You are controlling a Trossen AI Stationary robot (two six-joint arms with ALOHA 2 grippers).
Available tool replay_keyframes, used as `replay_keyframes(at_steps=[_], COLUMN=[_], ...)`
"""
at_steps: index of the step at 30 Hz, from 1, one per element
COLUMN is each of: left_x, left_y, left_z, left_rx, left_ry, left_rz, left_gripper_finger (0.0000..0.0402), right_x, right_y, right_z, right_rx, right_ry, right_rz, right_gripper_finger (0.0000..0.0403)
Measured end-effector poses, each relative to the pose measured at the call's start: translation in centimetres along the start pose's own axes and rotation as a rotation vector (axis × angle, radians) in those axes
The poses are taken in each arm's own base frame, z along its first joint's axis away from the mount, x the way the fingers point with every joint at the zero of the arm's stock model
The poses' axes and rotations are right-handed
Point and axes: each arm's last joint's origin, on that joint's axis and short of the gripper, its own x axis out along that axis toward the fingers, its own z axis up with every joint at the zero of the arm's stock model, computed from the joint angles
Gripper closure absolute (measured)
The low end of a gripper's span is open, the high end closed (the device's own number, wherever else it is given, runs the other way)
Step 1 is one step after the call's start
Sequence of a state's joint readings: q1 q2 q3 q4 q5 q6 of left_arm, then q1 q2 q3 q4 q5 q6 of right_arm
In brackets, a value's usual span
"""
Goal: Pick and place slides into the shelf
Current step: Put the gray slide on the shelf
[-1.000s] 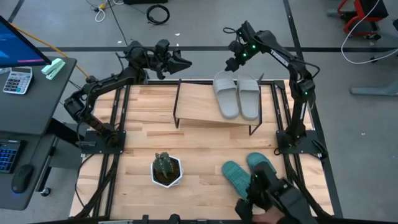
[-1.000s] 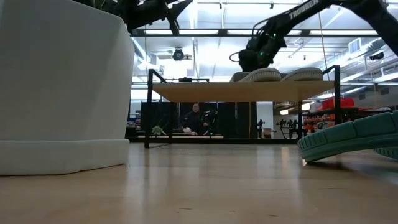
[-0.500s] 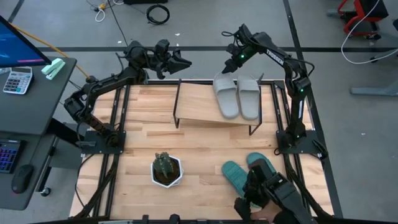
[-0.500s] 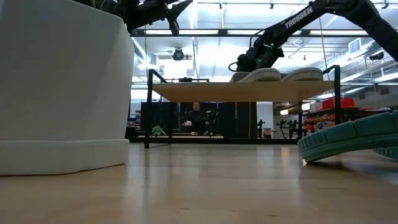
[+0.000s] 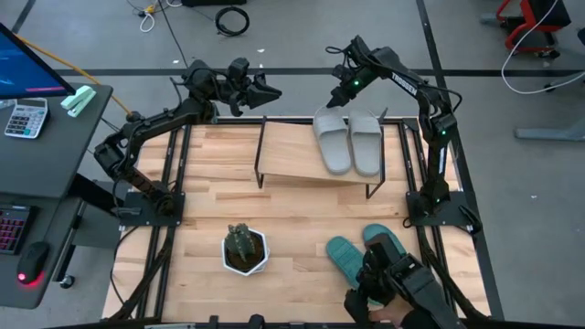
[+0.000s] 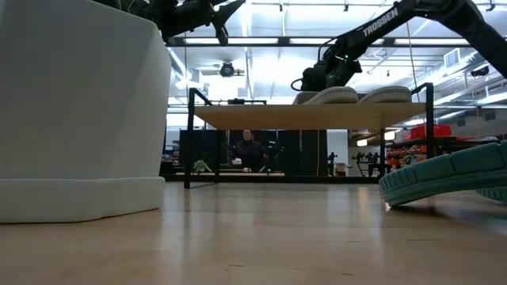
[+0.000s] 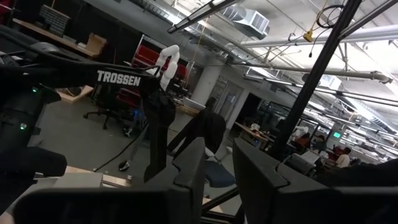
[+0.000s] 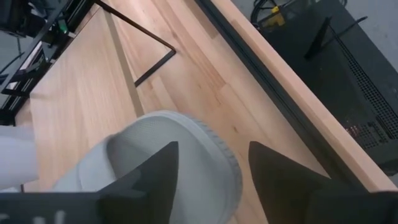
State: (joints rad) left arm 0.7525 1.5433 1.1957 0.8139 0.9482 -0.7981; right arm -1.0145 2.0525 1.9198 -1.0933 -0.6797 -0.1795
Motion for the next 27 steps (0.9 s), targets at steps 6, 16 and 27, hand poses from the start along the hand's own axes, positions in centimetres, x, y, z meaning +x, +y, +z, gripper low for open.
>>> replay_keyframes(at_steps=[6,16,27], left_x=[0.0,0.0,0.0], left_y=[0.0,0.0,0.0], left_z=[0.0,0.0,0.0], left_rx=[0.002,0.002,0.002], left_ry=[0.0,0.0,0.0], left_rz=[0.0,0.0,0.0], left_gripper_finger=[0.0311,0.0316,0.0316], right_x=[0.0,0.5,2.4], right_y=[0.1,-0.1,-1.2], right_z=[0.0,-0.2,-1.9], right_rx=[-0.005,0.004,0.024], right_ry=[0.001,0.023,0.095], right_rz=[0.002,-0.004,-0.005], right_gripper_finger=[0.0252,0.0262,0.0261])
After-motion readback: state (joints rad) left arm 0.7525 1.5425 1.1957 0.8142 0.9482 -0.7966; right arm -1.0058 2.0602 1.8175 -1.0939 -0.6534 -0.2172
